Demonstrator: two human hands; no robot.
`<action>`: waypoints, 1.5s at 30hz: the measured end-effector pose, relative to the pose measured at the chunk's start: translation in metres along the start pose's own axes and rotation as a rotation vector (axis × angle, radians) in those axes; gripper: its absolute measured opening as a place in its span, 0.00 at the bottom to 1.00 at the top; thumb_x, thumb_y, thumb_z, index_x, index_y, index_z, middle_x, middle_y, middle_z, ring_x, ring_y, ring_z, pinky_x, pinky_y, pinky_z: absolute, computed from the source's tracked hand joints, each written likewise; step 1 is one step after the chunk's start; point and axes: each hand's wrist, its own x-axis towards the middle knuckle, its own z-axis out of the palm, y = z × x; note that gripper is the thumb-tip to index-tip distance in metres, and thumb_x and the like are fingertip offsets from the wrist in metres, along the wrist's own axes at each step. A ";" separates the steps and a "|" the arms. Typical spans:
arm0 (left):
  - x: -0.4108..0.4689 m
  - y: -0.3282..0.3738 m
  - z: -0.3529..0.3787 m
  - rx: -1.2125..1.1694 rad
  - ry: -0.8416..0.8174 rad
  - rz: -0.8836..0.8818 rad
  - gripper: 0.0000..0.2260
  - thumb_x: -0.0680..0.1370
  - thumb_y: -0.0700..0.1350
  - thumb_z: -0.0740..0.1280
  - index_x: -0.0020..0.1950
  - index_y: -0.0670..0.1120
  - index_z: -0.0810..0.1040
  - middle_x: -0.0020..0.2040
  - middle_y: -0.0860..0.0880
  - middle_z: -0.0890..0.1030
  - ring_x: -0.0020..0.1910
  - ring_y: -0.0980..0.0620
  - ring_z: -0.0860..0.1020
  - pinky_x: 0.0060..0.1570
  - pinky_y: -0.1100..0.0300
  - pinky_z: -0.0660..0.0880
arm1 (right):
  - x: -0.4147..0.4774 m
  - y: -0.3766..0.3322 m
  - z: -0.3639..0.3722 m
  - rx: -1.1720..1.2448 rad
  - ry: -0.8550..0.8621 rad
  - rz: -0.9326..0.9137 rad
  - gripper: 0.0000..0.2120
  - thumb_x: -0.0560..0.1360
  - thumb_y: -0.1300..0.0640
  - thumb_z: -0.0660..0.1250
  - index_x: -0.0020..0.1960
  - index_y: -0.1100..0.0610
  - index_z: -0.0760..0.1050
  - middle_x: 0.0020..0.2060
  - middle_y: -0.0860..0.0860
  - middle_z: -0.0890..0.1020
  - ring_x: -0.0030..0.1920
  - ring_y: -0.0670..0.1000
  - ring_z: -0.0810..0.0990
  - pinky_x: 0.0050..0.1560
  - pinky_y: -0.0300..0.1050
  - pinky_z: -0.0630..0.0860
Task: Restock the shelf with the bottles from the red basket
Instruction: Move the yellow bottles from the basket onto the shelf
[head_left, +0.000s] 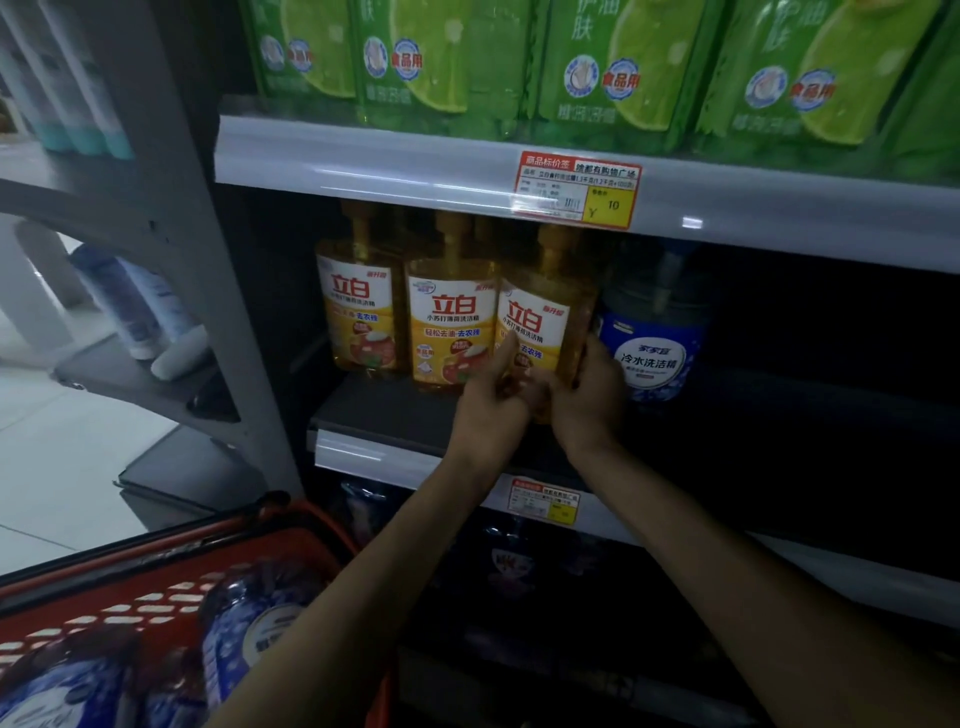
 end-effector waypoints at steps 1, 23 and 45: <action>0.000 0.000 0.000 -0.008 0.001 -0.010 0.26 0.80 0.42 0.69 0.78 0.52 0.71 0.69 0.54 0.79 0.68 0.56 0.77 0.70 0.52 0.75 | -0.001 -0.001 0.000 0.005 0.004 0.001 0.28 0.71 0.55 0.77 0.69 0.49 0.73 0.62 0.53 0.80 0.62 0.54 0.81 0.61 0.56 0.80; -0.128 0.068 -0.090 0.925 0.063 0.077 0.30 0.79 0.53 0.70 0.80 0.59 0.64 0.76 0.53 0.70 0.69 0.49 0.75 0.64 0.52 0.75 | -0.117 -0.079 -0.047 -0.050 -0.418 -0.199 0.31 0.70 0.55 0.79 0.70 0.51 0.72 0.65 0.48 0.75 0.67 0.49 0.73 0.61 0.39 0.73; -0.333 -0.011 -0.324 1.692 0.125 -0.701 0.37 0.77 0.63 0.66 0.81 0.52 0.56 0.74 0.45 0.70 0.70 0.40 0.72 0.64 0.43 0.73 | -0.276 -0.118 0.060 -0.721 -1.297 -1.034 0.34 0.78 0.51 0.67 0.80 0.50 0.55 0.73 0.54 0.64 0.72 0.56 0.66 0.65 0.49 0.73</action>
